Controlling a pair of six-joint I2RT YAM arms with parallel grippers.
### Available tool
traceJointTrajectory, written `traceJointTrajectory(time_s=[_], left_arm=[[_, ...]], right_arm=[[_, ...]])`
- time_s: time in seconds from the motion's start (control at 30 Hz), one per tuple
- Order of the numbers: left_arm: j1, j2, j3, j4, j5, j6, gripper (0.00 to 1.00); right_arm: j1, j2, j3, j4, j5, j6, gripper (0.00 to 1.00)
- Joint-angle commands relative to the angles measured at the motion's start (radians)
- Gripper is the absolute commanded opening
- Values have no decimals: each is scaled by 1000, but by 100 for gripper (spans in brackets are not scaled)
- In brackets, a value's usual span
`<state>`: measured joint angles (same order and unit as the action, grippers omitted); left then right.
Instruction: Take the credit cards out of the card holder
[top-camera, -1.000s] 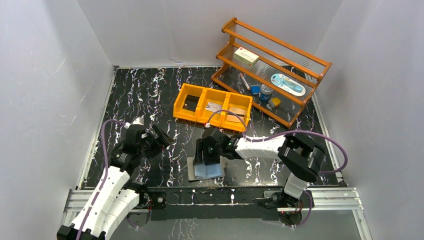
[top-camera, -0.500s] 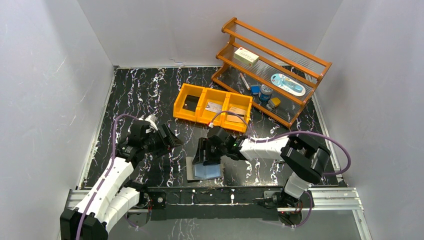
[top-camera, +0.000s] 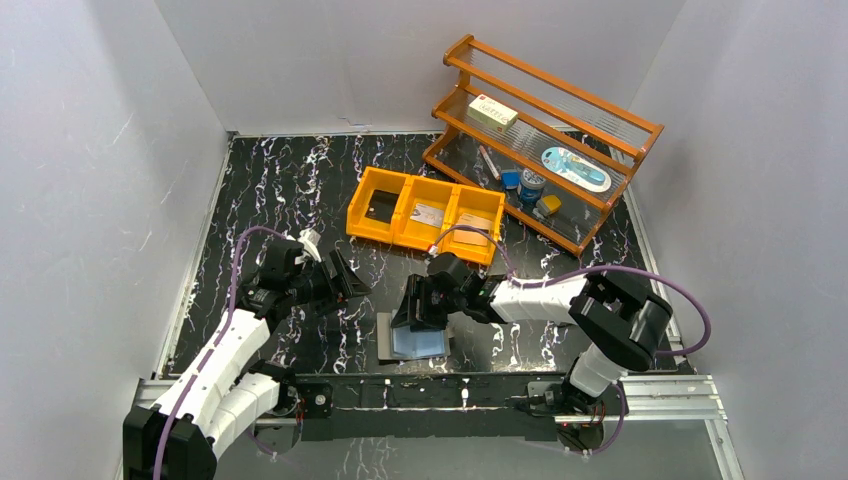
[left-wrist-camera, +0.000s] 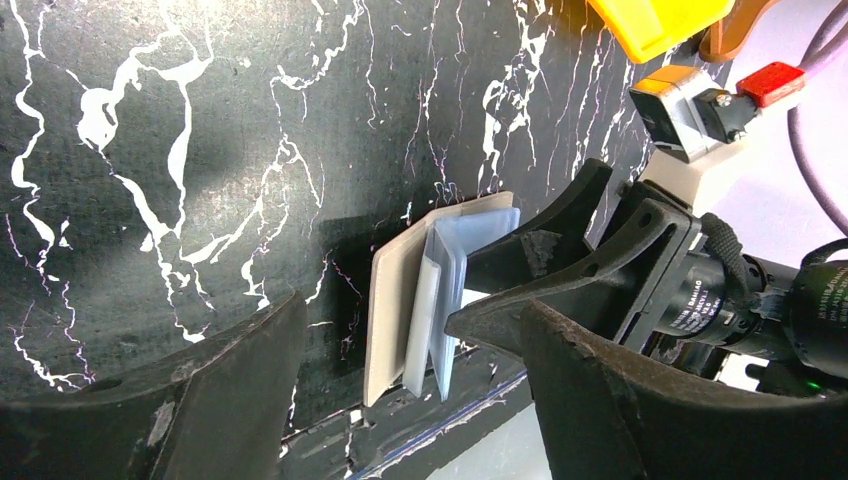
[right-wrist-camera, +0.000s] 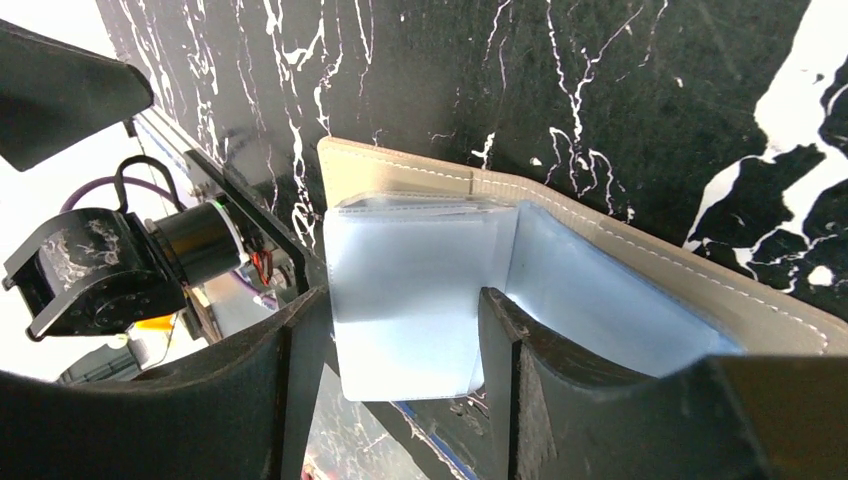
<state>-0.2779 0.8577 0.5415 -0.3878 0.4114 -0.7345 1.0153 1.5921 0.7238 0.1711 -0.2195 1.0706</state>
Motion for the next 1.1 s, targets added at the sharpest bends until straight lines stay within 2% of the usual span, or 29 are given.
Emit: traceJointTrajectory(time_s=[0.0,0.17,0.33,0.4,0.47,0.67,0.87,1.07], left_arm=[[4,1,-10,7,47,15,75],[4,3,-3,8,58,20,75],[5,13,0,11,69,27,75],[5,16,0,12,74,28,75],[5,19,0,16,82,30,74],[-3,32,-5,39,139,15,65],[-60,46,-8,40,130,-2,64],[-224,78,-24,69,26,-65,64]], right_arm=[[-6,-58,-10,67,-18,8,62],[-16,-74,-34,103,-34,14,51],[-20,-70,-25,56,-19,-9,39],[-20,-72,-7,7,1,-35,40],[-21,-88,15,-70,41,-62,46],[-41,-175,64,-294,237,-164,46],[-130,-249,24,-263,174,-175,45],[-144,-222,55,-213,80,-171,47]])
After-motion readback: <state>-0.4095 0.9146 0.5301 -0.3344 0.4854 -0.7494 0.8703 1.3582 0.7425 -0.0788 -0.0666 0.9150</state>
